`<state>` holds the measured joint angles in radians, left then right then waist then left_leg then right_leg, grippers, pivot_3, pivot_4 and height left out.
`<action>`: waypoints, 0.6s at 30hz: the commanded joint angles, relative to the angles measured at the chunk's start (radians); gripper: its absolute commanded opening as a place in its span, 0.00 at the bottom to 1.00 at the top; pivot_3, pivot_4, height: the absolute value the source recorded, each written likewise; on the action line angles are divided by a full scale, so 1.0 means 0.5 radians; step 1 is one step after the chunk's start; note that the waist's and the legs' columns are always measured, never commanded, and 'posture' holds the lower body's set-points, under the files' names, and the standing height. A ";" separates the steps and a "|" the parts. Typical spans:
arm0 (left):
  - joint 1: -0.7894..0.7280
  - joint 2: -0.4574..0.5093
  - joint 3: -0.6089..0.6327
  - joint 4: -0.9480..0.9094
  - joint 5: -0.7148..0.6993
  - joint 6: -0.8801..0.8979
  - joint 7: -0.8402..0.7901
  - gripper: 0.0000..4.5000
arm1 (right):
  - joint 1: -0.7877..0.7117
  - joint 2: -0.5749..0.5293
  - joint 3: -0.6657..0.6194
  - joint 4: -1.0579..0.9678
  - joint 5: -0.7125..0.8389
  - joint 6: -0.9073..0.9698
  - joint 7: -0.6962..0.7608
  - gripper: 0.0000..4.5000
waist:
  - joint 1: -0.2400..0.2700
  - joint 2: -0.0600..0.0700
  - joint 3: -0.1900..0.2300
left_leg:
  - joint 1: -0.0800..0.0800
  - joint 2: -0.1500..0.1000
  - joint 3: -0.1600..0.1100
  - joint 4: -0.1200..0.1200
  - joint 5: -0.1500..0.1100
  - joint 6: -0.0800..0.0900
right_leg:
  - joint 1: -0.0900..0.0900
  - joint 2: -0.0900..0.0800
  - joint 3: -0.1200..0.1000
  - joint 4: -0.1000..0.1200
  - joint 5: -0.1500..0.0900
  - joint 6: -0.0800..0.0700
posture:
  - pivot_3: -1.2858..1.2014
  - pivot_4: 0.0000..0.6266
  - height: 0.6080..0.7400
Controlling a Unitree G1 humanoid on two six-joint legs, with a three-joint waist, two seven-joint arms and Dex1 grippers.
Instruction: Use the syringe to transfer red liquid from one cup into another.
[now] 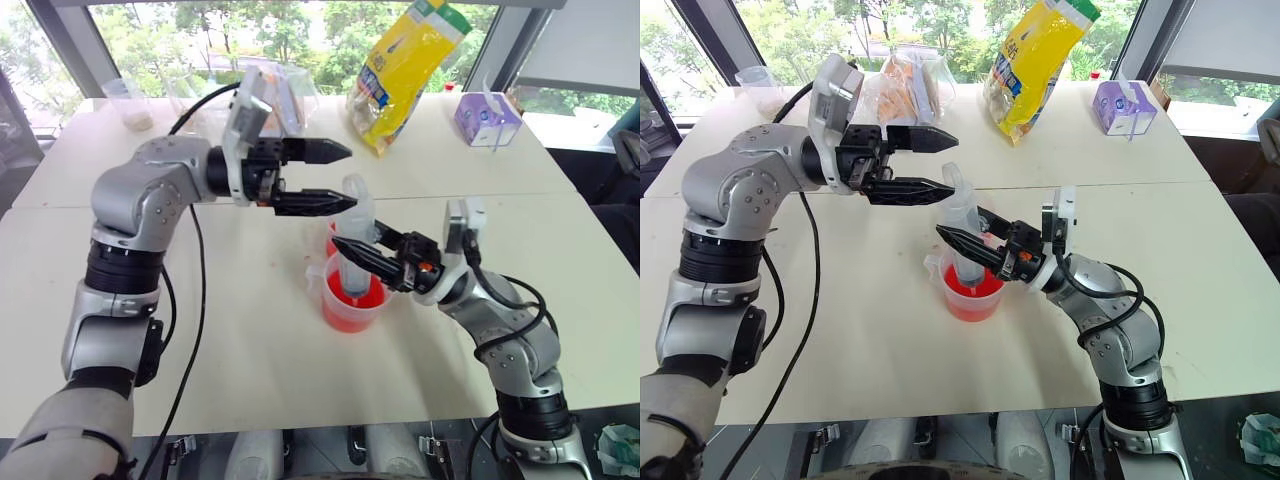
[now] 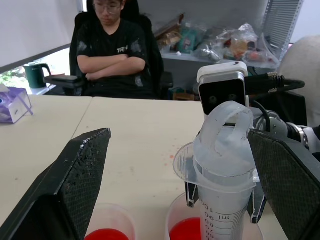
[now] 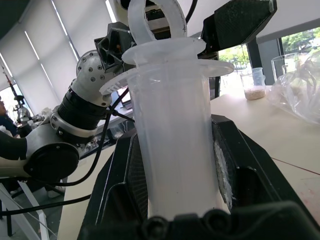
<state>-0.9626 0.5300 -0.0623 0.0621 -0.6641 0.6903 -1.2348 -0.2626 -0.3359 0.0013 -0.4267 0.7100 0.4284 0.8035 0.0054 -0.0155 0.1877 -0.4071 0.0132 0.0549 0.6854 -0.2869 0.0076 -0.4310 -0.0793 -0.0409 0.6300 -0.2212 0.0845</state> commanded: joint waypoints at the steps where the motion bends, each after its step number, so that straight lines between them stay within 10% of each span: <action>1: -0.063 -0.007 0.002 -0.007 0.052 -0.067 0.001 1.00 | -0.026 -0.005 -0.001 -0.043 0.009 -0.047 0.012 0.31 | 0.001 0.000 0.000 | 0.000 0.000 0.000 0.000 0.000 0.000 | 0.000 0.000 0.000 0.000 0.000 0.000 | 0.52 0.24 1.00; 18: 0.007 -0.162 -0.059 -0.025 0.186 -0.129 0.109 1.00 | -0.005 -0.012 0.003 0.005 -0.009 -0.049 0.021 0.31 | 0.006 0.000 0.000 | 0.000 0.000 0.000 0.000 0.000 0.000 | 0.000 0.000 0.000 0.000 0.000 0.000 | 0.52 0.24 1.00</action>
<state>-0.9690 0.4554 -0.0713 0.0916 -0.5778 0.6281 -1.1856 -0.2584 -0.3451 0.0053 -0.4043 0.6932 0.4308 0.8039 0.0085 -0.0155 0.1877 -0.4071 0.0131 0.0549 0.6855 -0.2869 0.0076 -0.4309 -0.0794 -0.0409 0.6301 -0.2212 0.0846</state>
